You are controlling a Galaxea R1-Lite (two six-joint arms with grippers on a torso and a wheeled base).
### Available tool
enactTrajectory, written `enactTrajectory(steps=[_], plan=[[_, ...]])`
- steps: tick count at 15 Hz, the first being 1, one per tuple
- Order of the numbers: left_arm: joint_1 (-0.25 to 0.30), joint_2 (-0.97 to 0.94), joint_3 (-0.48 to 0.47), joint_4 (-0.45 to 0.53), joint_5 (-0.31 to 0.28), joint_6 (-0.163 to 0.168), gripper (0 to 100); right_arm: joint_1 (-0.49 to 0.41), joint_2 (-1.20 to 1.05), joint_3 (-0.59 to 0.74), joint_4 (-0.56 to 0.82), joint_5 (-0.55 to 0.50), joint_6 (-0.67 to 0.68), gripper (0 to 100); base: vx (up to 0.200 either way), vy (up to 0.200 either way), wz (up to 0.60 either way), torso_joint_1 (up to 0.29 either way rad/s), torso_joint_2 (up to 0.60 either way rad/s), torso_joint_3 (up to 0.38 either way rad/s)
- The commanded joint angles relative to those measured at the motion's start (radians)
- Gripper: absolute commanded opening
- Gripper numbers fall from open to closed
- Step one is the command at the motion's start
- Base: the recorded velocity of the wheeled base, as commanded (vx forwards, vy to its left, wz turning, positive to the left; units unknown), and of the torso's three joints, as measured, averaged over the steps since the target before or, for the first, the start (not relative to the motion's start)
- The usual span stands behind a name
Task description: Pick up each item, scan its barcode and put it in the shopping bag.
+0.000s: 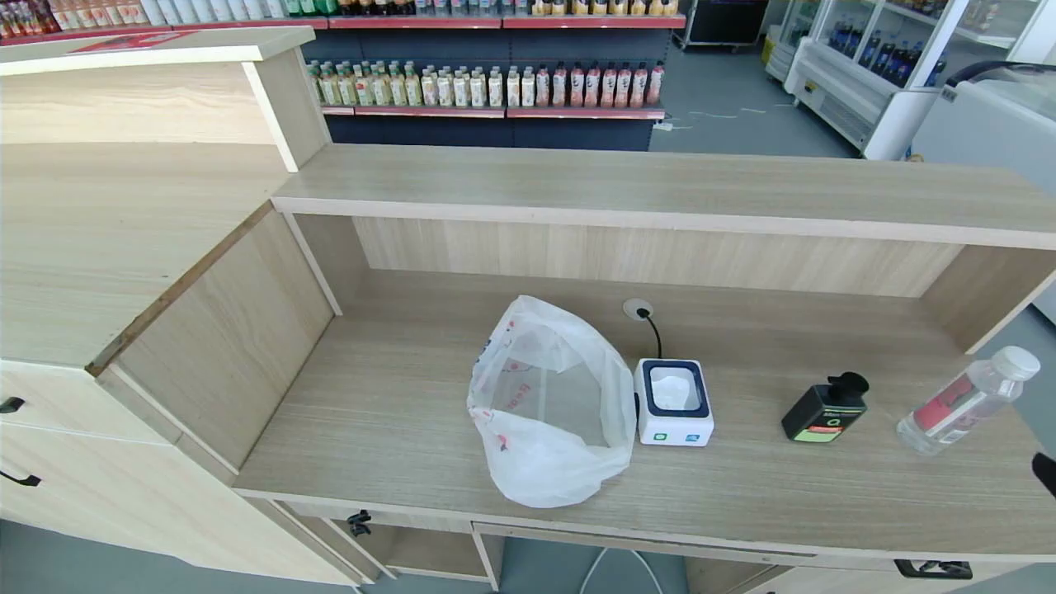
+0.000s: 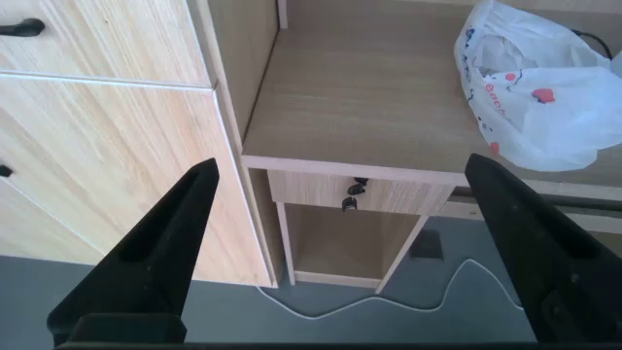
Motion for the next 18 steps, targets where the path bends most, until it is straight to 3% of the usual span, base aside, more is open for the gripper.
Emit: enactTrajectory(steps=[1, 4, 5, 7, 13, 18], plan=[[0.0, 0.0, 0.0, 0.0, 0.0, 0.001, 100, 0.019, 0.553, -0.122, -0.309, 0.026, 0.003, 100, 0.0, 0.0, 0.0, 0.0, 0.0, 0.0], [0.0, 0.0, 0.0, 0.0, 0.0, 0.001, 100, -0.077, 0.75, -0.104, -0.39, 0.106, -0.003, 100, 0.0, 0.0, 0.0, 0.0, 0.0, 0.0], [0.0, 0.0, 0.0, 0.0, 0.0, 0.0, 100, -0.106, 0.822, -0.116, -0.465, 0.167, -0.009, 100, 0.0, 0.0, 0.0, 0.0, 0.0, 0.0], [0.0, 0.0, 0.0, 0.0, 0.0, 0.0, 100, -0.143, 0.92, -0.119, -0.6, 0.173, -0.043, 100, 0.0, 0.0, 0.0, 0.0, 0.0, 0.0], [0.0, 0.0, 0.0, 0.0, 0.0, 0.0, 100, -0.255, 0.991, -0.079, -0.608, 0.182, -0.067, 100, 0.0, 0.0, 0.0, 0.0, 0.0, 0.0], [0.0, 0.0, 0.0, 0.0, 0.0, 0.0, 100, -0.244, 1.0, -0.052, -0.612, 0.187, -0.077, 100, 0.0, 0.0, 0.0, 0.0, 0.0, 0.0]])
